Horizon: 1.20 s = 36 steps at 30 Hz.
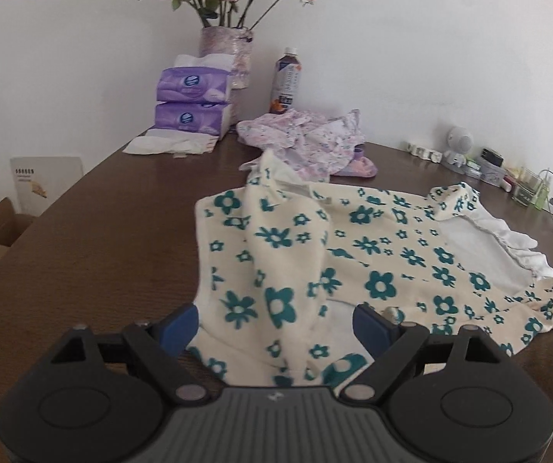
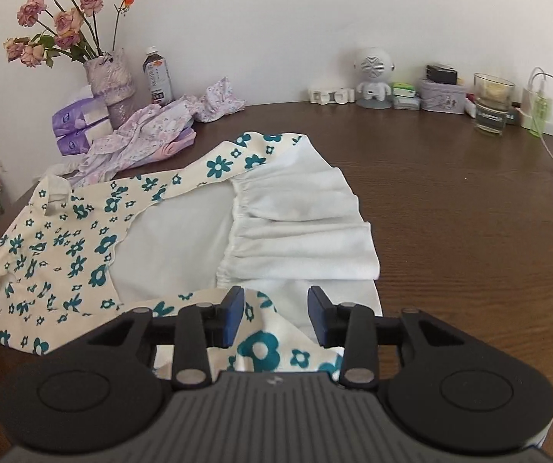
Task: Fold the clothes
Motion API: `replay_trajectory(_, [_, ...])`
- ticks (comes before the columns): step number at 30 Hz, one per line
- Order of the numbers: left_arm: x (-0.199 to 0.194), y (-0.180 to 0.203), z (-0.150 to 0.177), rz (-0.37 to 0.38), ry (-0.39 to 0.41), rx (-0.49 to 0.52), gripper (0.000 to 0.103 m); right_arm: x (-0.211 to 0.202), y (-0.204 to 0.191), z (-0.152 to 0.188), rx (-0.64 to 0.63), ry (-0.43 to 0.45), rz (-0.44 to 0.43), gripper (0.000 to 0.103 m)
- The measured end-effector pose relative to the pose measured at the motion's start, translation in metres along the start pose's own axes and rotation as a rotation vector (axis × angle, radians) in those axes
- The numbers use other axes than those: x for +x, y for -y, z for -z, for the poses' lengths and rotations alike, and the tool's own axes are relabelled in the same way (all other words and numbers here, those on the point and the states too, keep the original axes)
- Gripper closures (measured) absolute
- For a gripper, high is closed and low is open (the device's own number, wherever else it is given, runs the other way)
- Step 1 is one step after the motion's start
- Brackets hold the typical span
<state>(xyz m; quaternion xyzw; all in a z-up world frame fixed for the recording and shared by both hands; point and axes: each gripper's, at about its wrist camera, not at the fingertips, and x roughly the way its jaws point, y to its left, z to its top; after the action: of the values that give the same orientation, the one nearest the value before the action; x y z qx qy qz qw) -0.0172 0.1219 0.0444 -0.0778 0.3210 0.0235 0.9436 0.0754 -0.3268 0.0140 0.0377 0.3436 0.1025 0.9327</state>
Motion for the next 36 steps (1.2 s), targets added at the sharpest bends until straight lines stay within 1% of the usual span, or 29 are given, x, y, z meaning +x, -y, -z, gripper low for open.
replay_trajectory(2, [0.001,-0.011,-0.002,-0.032,-0.003,-0.033,0.016,0.003,-0.001,0.005,0.003,-0.002,0.018,0.065])
replay_trajectory(4, [0.003,-0.024,-0.004,-0.047,-0.002,-0.064,0.016,0.008,-0.001,0.008,0.015,-0.002,0.042,0.065])
replay_trajectory(6, [0.007,-0.035,-0.006,-0.057,-0.015,-0.093,0.019,0.011,0.0,0.009,0.027,0.003,0.054,0.065])
replay_trajectory(9, [0.018,-0.041,-0.005,-0.052,-0.056,-0.107,0.029,0.017,-0.003,0.011,0.022,0.008,0.056,0.062])
replay_trajectory(11, [0.024,-0.038,-0.003,-0.049,-0.062,-0.08,0.049,0.021,-0.007,0.012,0.007,0.006,0.056,0.06])
replay_trajectory(12, [0.026,-0.036,-0.003,-0.048,-0.065,-0.066,0.051,0.023,-0.009,0.013,-0.001,0.003,0.06,0.059])
replay_trajectory(13, [0.029,-0.034,-0.002,-0.044,-0.068,-0.054,0.061,0.025,-0.011,0.014,-0.009,0.0,0.064,0.059])
replay_trajectory(14, [0.03,-0.032,-0.003,-0.033,-0.068,-0.045,0.075,0.027,-0.013,0.014,-0.017,-0.003,0.067,0.059])
replay_trajectory(15, [0.031,-0.031,-0.003,-0.026,-0.069,-0.037,0.084,0.03,-0.014,0.015,-0.025,-0.006,0.071,0.059])
replay_trajectory(16, [0.031,-0.029,-0.002,-0.028,-0.068,-0.025,0.094,0.031,-0.015,0.016,-0.029,-0.003,0.076,0.059])
replay_trajectory(24, [0.007,-0.018,-0.001,-0.095,0.0,0.119,0.096,0.03,-0.022,0.022,-0.064,-0.014,0.1,0.059])
replay_trajectory(27, [-0.004,-0.014,0.0,-0.118,0.029,0.167,0.094,0.026,-0.027,0.025,-0.078,-0.024,0.114,0.059])
replay_trajectory(28, [-0.008,-0.012,0.0,-0.126,0.039,0.183,0.088,0.024,-0.029,0.026,-0.082,-0.025,0.119,0.059])
replay_trajectory(31, [-0.02,-0.007,0.001,-0.148,0.069,0.231,0.083,0.01,-0.028,0.027,-0.067,0.037,0.117,0.059])
replay_trajectory(33, [-0.028,-0.004,0.002,-0.163,0.088,0.264,0.065,0.003,-0.043,0.03,-0.138,0.033,0.077,0.059])
replay_trajectory(34, [-0.032,0.0,0.003,-0.167,0.098,0.291,0.05,-0.001,-0.051,0.031,-0.176,0.03,0.056,0.059])
replay_trajectory(35, [-0.038,0.01,0.006,-0.151,0.1,0.344,0.047,-0.004,-0.058,0.032,-0.213,0.027,0.035,0.058])
replay_trajectory(36, [-0.041,0.018,0.009,-0.11,0.082,0.376,0.048,-0.008,-0.066,0.033,-0.251,0.024,0.013,0.057])
